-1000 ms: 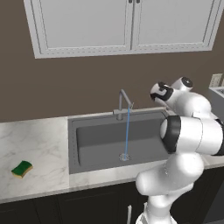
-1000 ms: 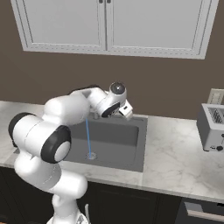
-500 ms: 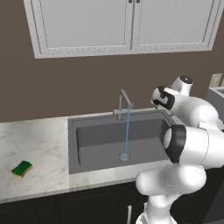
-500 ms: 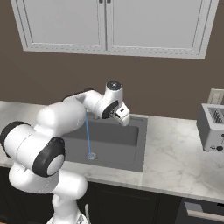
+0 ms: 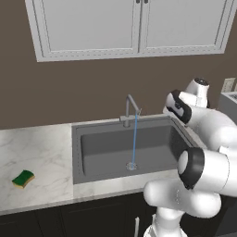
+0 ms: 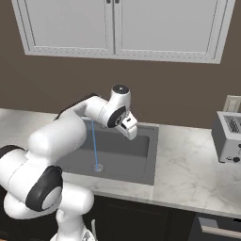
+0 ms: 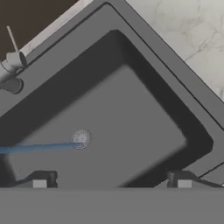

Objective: Soak the sponge with water for a few seconds and then drop it inside the sink.

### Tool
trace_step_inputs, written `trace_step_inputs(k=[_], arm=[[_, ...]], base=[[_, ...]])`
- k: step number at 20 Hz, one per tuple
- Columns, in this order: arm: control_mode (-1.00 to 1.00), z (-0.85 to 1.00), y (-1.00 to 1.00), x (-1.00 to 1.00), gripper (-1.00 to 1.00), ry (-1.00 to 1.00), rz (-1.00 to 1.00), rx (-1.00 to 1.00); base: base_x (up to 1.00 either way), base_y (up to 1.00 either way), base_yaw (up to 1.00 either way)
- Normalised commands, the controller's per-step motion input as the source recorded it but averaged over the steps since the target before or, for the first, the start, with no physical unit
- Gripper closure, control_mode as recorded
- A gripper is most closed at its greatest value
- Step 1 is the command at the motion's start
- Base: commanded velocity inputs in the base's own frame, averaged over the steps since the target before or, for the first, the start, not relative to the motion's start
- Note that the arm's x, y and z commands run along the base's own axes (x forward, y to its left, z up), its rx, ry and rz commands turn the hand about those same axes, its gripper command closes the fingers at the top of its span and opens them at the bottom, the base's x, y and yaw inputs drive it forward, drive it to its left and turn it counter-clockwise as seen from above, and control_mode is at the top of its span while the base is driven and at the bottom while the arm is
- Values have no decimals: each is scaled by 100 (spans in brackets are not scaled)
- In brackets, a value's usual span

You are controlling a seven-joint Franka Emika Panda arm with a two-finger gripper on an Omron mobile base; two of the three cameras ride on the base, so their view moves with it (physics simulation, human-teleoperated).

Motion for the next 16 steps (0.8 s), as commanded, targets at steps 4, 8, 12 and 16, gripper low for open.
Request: trace_step_inputs(k=[4, 8, 12, 16], arm=[[-100, -11, 39, -71, -100, 0, 12, 0], [-100, -4, 52, -44, -100, 0, 10, 0], [-100, -2, 53, -41, -100, 2, 9, 0], [-100, 0, 63, -31, -100, 9, 9, -2]], base=[[0, 0, 0], [0, 0, 0], [0, 0, 0], [0, 0, 0]])
